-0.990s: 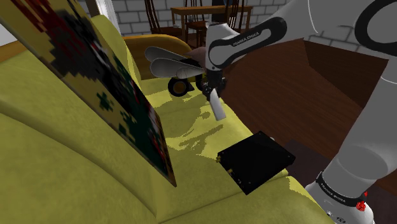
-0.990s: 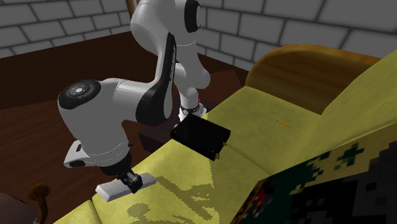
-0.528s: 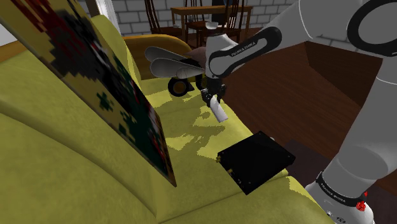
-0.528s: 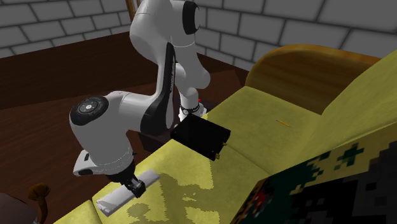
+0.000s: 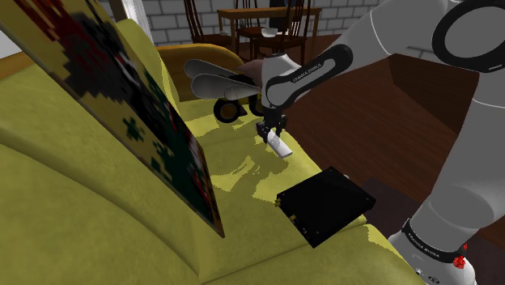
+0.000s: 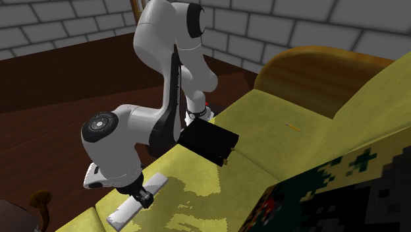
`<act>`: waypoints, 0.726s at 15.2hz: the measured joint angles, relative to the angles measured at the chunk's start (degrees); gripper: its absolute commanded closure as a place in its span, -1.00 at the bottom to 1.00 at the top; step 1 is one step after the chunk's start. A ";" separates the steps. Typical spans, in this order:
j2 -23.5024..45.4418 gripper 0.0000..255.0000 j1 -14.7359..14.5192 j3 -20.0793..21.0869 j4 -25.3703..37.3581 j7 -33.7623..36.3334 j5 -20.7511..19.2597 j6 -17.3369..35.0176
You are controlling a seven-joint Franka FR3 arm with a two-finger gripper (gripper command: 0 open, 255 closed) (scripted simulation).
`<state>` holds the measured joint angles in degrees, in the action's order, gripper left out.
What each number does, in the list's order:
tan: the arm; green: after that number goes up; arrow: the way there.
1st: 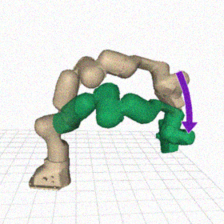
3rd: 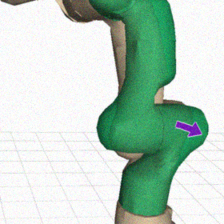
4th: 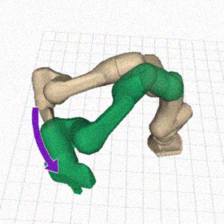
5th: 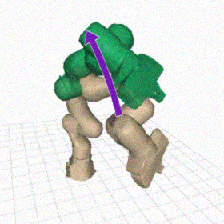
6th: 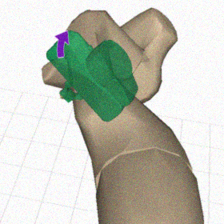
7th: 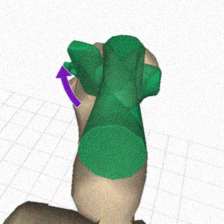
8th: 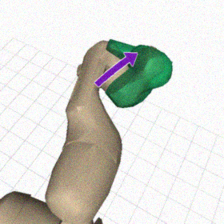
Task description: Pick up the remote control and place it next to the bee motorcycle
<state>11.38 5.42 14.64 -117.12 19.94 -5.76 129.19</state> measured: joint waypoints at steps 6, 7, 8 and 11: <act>0.07 -1.00 -0.06 0.04 -0.08 0.05 0.00 -0.01; 0.07 -1.00 -0.07 0.04 -0.09 0.05 0.00 -0.01; 0.07 -1.00 -0.07 0.05 -0.10 0.06 0.00 -0.01; -0.45 -1.00 0.00 0.09 0.21 -0.15 0.23 -0.81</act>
<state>10.93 5.42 14.73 -116.91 19.80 -5.52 128.37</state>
